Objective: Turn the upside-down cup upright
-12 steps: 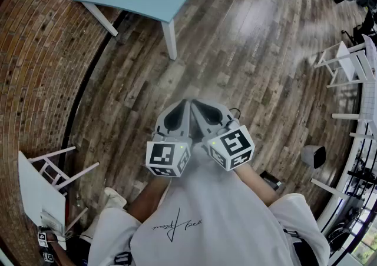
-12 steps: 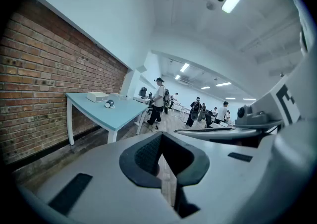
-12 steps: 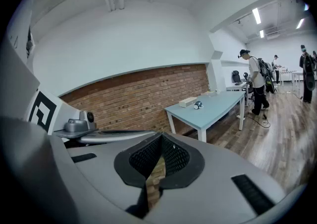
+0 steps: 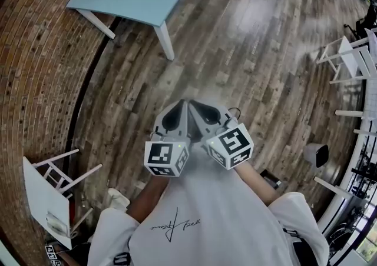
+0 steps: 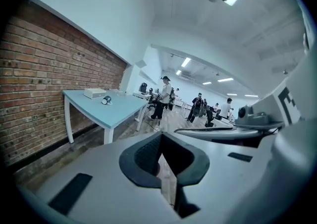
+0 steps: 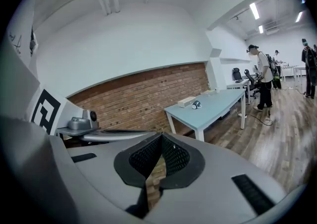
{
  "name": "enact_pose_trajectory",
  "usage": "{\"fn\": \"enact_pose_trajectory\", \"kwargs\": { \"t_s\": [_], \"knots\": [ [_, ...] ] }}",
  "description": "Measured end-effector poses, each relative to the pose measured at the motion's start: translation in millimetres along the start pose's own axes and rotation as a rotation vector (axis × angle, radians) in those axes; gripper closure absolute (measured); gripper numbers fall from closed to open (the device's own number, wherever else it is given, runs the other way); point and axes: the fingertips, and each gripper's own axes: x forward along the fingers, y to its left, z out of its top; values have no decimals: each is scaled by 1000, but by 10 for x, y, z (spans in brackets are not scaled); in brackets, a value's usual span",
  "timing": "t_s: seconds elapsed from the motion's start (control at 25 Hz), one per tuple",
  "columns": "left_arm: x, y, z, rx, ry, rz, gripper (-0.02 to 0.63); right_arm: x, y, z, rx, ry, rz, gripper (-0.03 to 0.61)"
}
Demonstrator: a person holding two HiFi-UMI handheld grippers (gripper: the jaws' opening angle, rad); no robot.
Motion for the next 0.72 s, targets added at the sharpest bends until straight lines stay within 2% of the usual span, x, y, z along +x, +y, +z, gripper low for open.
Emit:
{"fn": "enact_pose_trajectory", "kwargs": {
  "t_s": [0.32,0.56,0.72],
  "knots": [
    [455,-297,110,29,-9,0,604,-182,-522,129,33,-34,26,558],
    [734,-494,99,3,-1,29,604,-396,-916,134,74,-43,29,558],
    [841,-597,66,5,16,35,604,-504,-1055,87,103,-46,64,558]
  ]
}}
